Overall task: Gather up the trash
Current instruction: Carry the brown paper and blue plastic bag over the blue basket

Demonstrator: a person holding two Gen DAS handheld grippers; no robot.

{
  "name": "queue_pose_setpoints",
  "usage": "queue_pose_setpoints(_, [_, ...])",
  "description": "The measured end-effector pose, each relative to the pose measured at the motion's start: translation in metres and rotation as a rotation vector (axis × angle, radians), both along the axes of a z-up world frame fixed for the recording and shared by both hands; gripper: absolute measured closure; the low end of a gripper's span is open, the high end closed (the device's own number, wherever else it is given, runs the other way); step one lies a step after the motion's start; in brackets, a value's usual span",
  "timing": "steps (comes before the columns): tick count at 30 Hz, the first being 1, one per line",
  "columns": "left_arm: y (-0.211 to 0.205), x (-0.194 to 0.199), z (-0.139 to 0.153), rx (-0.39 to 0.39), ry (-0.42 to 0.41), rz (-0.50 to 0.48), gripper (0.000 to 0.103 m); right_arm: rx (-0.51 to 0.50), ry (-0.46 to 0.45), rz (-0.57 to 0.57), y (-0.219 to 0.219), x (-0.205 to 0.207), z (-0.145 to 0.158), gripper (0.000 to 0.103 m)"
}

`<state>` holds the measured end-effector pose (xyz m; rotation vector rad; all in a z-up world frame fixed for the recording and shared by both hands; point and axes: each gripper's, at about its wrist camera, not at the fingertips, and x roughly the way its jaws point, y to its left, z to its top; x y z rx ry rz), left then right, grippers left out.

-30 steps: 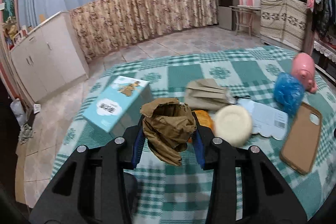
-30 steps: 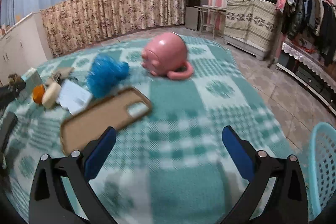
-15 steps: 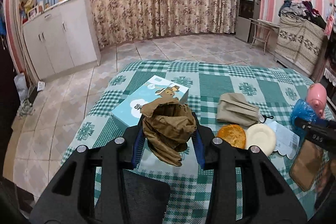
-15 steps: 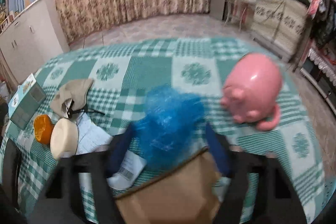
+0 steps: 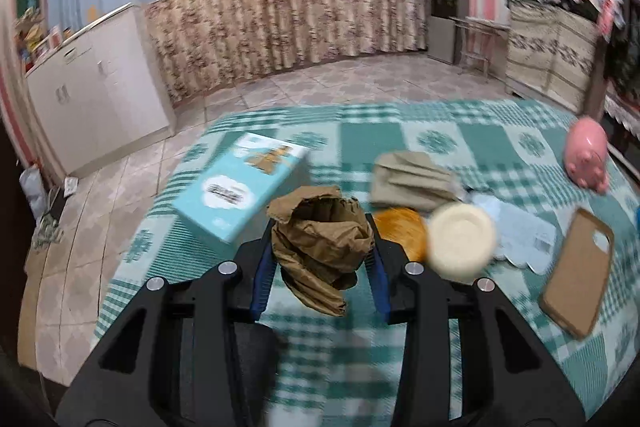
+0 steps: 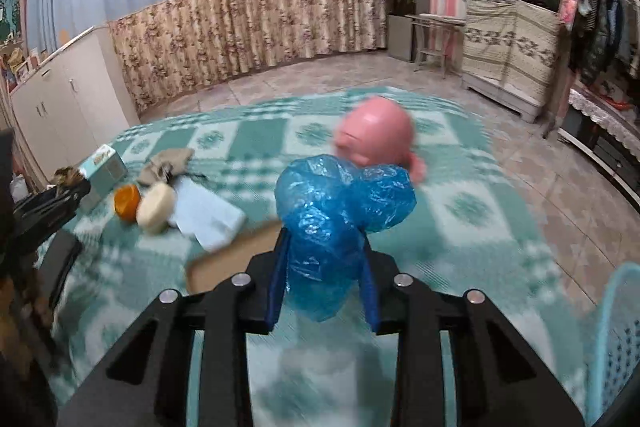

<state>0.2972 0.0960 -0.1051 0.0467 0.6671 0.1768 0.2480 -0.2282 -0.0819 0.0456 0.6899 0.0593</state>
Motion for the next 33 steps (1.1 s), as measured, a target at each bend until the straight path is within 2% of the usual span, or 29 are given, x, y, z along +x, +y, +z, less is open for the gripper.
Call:
queue_pose_setpoints(2, [-0.017, -0.006, -0.001, 0.010, 0.006, -0.038, 0.064, -0.006, -0.003, -0.039, -0.024, -0.019, 0.001, 0.071])
queue_pose_setpoints(5, [-0.044, -0.017, 0.006, -0.027, 0.001, -0.097, 0.064, -0.017, -0.014, -0.124, -0.074, -0.051, 0.003, 0.071])
queue_pose_setpoints(11, [-0.121, -0.037, 0.027, 0.006, -0.043, -0.234, 0.064, -0.023, -0.054, -0.280, -0.151, -0.096, 0.013, 0.071])
queue_pose_setpoints(16, [-0.190, -0.050, 0.041, -0.066, -0.070, -0.345, 0.064, -0.015, -0.078, -0.392, -0.205, -0.129, 0.021, 0.071])
queue_pose_setpoints(19, [-0.231, -0.059, 0.044, -0.100, -0.085, -0.419, 0.064, -0.014, -0.084, -0.433, -0.227, -0.143, 0.021, 0.071])
queue_pose_setpoints(25, [-0.308, -0.065, 0.032, -0.127, -0.036, -0.558, 0.064, -0.031, -0.097, -0.507, -0.260, -0.164, 0.017, 0.071])
queue_pose_setpoints(29, [-0.349, -0.074, 0.024, -0.090, -0.021, -0.629, 0.064, -0.028, -0.113, -0.535, -0.274, -0.174, 0.013, 0.071])
queue_pose_setpoints(33, [-0.383, -0.085, 0.023, -0.097, -0.015, -0.706, 0.064, -0.004, -0.122, -0.575, -0.289, -0.183, 0.008, 0.071])
